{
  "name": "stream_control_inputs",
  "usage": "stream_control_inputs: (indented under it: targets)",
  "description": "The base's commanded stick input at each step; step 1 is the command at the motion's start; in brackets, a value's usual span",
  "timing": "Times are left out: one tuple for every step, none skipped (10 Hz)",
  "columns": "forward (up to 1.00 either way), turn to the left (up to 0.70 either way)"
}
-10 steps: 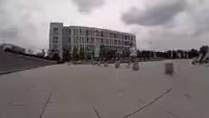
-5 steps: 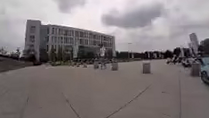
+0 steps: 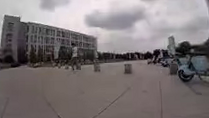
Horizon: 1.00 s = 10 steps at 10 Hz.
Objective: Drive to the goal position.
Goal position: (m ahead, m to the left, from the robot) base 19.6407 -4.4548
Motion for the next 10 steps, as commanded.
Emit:
stream_control_inputs:
  targets:
    - [0.0, -0.7]
    - [0.0, -0.7]
    - [0.0, -0.7]
    - [0.43, -0.33]
    - [0.7, -0.08]
    - [0.7, -0.05]
    - [0.7, -0.03]
    - [0.7, 0.0]
    - [0.7, 0.02]
    - [0.7, 0.05]
